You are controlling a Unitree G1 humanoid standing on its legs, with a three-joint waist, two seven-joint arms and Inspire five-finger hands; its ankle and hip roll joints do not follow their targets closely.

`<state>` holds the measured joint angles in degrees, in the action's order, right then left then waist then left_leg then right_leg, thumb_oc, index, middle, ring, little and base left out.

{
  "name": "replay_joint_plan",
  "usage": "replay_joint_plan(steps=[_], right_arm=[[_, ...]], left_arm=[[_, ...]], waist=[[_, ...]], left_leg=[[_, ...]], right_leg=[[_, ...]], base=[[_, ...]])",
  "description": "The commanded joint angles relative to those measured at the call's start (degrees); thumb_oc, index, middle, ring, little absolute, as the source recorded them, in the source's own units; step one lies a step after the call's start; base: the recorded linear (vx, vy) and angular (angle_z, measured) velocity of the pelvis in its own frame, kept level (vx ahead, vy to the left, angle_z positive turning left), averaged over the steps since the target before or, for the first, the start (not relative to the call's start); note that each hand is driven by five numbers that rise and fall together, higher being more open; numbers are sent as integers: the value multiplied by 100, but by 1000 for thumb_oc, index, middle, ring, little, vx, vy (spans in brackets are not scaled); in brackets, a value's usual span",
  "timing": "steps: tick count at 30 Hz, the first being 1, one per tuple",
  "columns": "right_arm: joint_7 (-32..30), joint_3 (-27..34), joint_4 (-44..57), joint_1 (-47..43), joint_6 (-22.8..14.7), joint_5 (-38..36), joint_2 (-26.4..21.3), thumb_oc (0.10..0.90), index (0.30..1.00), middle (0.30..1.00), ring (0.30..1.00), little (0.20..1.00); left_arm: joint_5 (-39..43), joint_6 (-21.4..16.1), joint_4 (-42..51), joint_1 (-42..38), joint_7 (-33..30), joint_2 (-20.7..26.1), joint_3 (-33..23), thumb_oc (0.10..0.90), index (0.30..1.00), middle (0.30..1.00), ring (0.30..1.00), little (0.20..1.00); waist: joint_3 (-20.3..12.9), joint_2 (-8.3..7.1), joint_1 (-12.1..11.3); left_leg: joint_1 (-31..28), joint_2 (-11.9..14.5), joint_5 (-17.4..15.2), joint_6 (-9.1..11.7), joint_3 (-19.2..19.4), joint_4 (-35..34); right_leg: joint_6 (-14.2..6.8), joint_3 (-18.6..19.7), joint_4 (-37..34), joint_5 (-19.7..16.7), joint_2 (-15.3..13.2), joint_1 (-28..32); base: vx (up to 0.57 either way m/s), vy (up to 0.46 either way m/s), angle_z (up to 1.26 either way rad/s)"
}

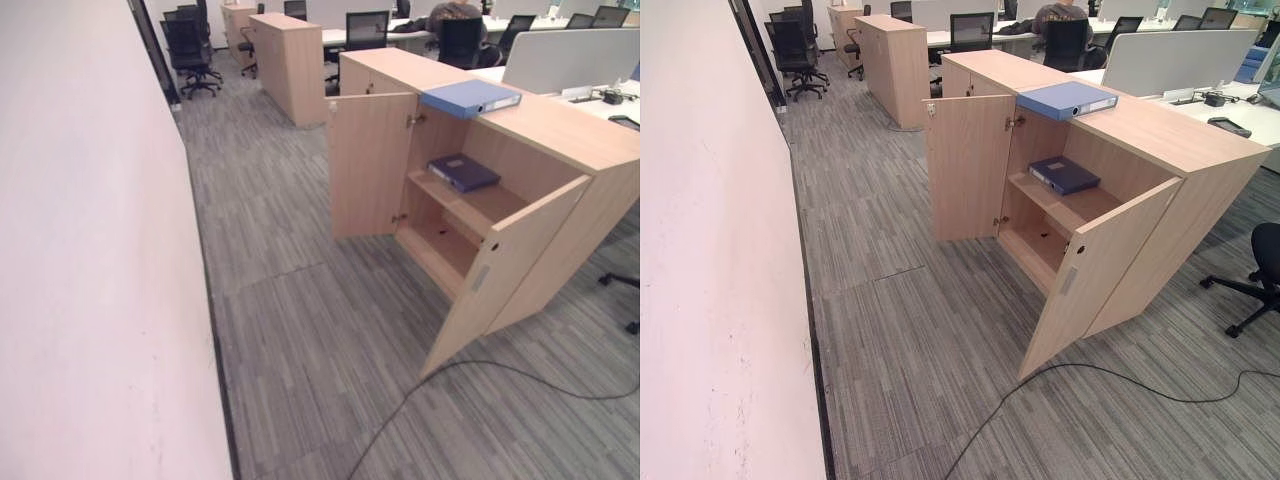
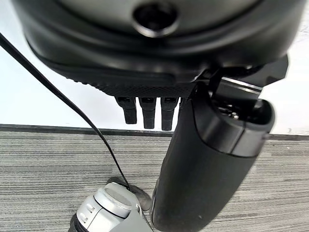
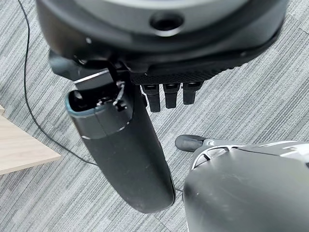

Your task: Put the empty folder in the office cabinet

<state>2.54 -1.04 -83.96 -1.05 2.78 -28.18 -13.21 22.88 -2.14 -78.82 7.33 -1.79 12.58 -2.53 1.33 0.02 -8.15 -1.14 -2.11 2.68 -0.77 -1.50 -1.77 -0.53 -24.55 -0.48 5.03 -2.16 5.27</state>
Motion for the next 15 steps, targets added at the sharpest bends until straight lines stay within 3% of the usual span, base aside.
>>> replay_joint_plan(steps=[1, 6, 7, 8, 10, 11, 15], right_arm=[[10, -212, -109, -322, -108, 120, 109, 800, 900, 900, 900, 900], [-86, -311, -86, -358, -155, 212, 175, 800, 900, 900, 900, 900], [-199, -347, -43, -352, -233, 154, 267, 800, 900, 900, 900, 900], [-199, -347, -43, -351, -233, 154, 268, 800, 900, 900, 900, 900], [-426, -402, 19, -332, -352, 113, 428, 800, 900, 900, 900, 900], [-527, -382, 92, -356, -376, 80, 457, 800, 900, 900, 900, 900], [-477, -340, 148, -343, -415, -1, 402, 800, 900, 900, 900, 900]], left_arm=[[115, -60, -333, -249, -15, 244, -266, 800, 900, 900, 900, 900], [-109, -185, -177, -298, -150, 263, -86, 800, 900, 900, 900, 900], [-344, -447, 202, -351, -570, 338, 10, 800, 900, 900, 900, 900], [-345, -445, 205, -349, -573, 338, 10, 800, 900, 900, 900, 900], [-670, -462, 225, -424, -1166, 308, 31, 800, 900, 900, 900, 900], [-229, -411, 215, -363, -925, 141, -30, 800, 900, 900, 900, 900], [-4, -459, 154, -341, -658, 85, 19, 800, 900, 900, 900, 900]], waist=[[114, -273, -124], [109, -294, -129], [124, -322, -147], [124, -323, -147], [134, -365, -149], [149, -369, -141], [151, -363, -121]], left_leg=[[-166, 41, -306, 322, -325, -323], [-173, 35, -315, 322, -351, -323], [-177, 30, -317, 326, -365, -323], [-178, 30, -318, 326, -365, -323], [-178, 28, -318, 330, -354, -323], [-176, 34, -319, 327, -339, -323], [-178, 42, -318, 327, -334, -323]], right_leg=[[-351, -97, -452, -344, -264, 341], [-349, -97, -452, -342, -269, 346], [-348, -95, -452, -344, -268, 352], [-348, -95, -452, -343, -268, 352], [-345, -84, -452, -340, -262, 353], [-346, -78, -452, -347, -257, 347], [-343, -76, -452, -351, -252, 346]], base=[[0, 0, 0], [0, 0, 0], [0, 0, 0], [0, 0, 0], [-5, -6, 2], [0, 0, 0], [-14, -1, -3]])
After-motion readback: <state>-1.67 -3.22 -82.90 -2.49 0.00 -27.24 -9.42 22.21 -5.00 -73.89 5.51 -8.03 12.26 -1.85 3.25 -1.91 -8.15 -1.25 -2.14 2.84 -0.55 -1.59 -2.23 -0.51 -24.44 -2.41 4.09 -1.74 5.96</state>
